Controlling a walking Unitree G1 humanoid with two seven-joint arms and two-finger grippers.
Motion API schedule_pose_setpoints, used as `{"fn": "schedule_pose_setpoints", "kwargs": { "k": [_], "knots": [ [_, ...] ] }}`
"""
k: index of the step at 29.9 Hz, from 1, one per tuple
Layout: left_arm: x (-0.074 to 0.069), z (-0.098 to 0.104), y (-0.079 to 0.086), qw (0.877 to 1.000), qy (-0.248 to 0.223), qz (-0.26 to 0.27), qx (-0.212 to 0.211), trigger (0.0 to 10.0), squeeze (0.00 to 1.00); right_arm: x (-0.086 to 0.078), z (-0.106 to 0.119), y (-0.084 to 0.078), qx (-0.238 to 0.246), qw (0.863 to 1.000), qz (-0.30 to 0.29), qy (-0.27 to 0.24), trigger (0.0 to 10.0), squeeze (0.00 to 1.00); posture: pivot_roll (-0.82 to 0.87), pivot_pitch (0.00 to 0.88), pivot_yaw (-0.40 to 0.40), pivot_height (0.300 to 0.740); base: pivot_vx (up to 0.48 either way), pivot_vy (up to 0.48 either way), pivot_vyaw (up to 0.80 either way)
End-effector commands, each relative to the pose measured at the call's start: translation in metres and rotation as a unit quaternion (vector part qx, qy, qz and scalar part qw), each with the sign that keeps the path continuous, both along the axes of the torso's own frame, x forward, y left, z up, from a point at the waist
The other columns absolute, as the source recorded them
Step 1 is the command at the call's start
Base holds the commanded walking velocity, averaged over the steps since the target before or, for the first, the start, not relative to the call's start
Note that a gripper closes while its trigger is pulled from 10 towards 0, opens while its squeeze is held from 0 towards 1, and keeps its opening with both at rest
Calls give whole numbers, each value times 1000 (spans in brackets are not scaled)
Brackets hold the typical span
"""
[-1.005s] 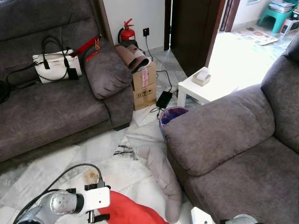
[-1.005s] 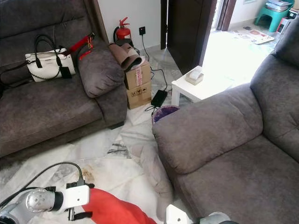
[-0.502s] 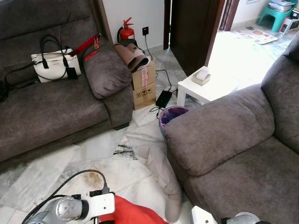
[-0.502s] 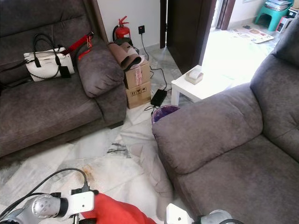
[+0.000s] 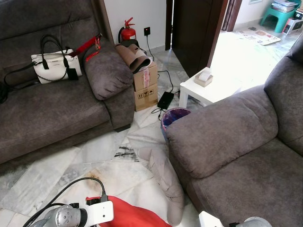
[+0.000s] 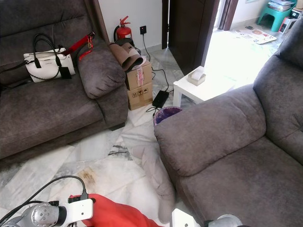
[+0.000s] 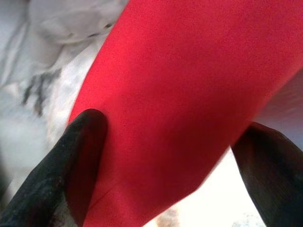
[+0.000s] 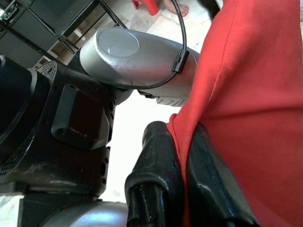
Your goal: Move the pillow to the sofa from floor
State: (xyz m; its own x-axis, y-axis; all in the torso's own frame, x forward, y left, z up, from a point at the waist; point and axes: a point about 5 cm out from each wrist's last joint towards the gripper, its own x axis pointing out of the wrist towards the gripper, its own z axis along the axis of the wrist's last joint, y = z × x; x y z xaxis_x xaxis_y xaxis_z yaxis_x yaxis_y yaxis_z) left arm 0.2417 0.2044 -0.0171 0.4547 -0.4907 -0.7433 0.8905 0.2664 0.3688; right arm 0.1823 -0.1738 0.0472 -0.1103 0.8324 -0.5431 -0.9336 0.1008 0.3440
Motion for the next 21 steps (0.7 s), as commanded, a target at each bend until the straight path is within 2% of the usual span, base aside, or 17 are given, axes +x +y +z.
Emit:
{"fn": "schedule_pose_setpoints", "kwargs": {
  "k": [1,4,13,14,21],
  "knots": [
    [-3,-2,14,999,0,22,27,10000,0,-3,12,8,43,999,27,-7,10000,0,-48,151,70,740,0,0,0],
    [-2,-1,15,999,-2,31,21,10000,0,-4,13,7,41,999,27,-6,10000,0,-48,155,64,740,0,0,0],
    [-6,-7,17,998,-1,32,46,10000,0,-4,15,5,37,999,26,-6,10000,0,-65,161,56,740,0,0,0],
    [-5,-7,15,999,-4,31,43,0,0,-4,16,6,40,999,26,-5,10000,0,-64,161,54,740,0,0,0],
    [-3,-7,11,999,-7,28,41,0,0,-7,15,5,39,999,28,-2,10000,0,-66,163,51,740,0,0,0]
  ]
}}
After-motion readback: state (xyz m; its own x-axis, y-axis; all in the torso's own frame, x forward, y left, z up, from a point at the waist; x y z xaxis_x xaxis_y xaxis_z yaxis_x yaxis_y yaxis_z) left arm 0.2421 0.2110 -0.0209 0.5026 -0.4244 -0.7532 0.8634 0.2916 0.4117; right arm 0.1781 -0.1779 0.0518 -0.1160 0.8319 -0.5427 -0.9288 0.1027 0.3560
